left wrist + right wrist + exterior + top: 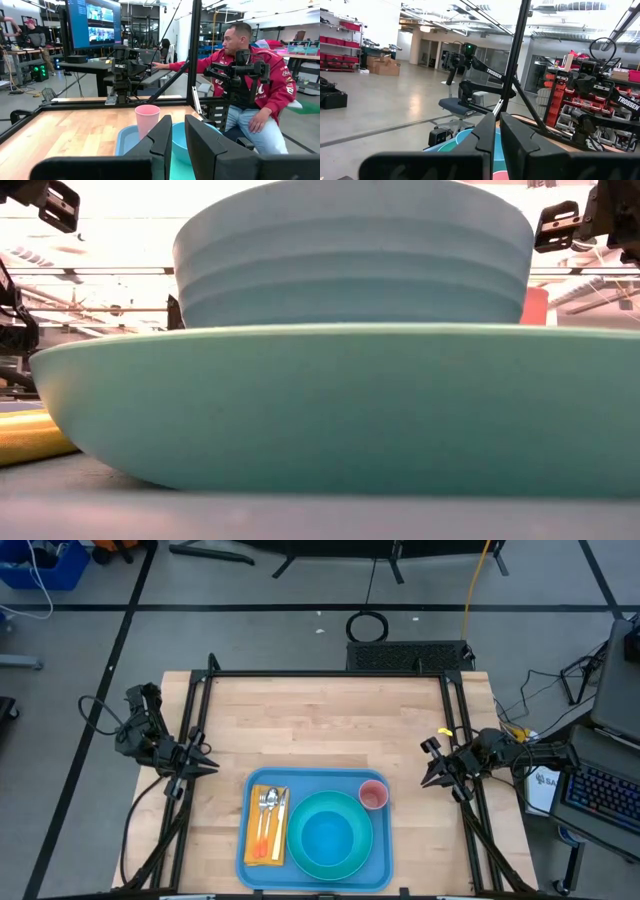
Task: Set up tray
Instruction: Return to Home Position
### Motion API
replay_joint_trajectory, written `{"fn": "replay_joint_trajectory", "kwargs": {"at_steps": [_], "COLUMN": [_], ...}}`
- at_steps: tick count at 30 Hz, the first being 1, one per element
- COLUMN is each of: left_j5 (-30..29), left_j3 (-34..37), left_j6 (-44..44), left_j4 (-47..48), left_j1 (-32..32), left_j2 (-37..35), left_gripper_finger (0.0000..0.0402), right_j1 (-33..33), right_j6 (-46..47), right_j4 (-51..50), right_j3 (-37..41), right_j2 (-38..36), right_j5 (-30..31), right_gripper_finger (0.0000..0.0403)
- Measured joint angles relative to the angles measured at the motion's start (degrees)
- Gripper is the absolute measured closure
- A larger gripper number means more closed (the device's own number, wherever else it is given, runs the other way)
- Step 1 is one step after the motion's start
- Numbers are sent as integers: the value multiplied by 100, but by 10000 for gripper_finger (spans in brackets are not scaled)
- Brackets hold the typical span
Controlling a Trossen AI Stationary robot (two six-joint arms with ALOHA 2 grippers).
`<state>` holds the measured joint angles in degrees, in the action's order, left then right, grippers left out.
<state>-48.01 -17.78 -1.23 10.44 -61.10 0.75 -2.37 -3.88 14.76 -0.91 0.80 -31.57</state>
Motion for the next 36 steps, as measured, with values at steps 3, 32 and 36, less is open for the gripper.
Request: {"fn": "replay_joint_trajectory", "kwargs": {"at_steps": [3, 32, 36], "left_j5": [0, 2, 2], "left_j3": [0, 0, 0], "left_j6": [0, 0, -1], "left_j4": [0, 0, 0], "left_j1": [0, 0, 0], "left_j2": [0, 0, 0], "left_gripper_finger": [344, 344, 344], "right_j1": [0, 0, 2], "right_j6": [-2, 0, -1], "right_j4": [-1, -2, -1], "right_j3": [0, 0, -1], "right_j2": [0, 0, 0], "right_j5": [0, 0, 0], "right_gripper_finger": [385, 385, 385]}}
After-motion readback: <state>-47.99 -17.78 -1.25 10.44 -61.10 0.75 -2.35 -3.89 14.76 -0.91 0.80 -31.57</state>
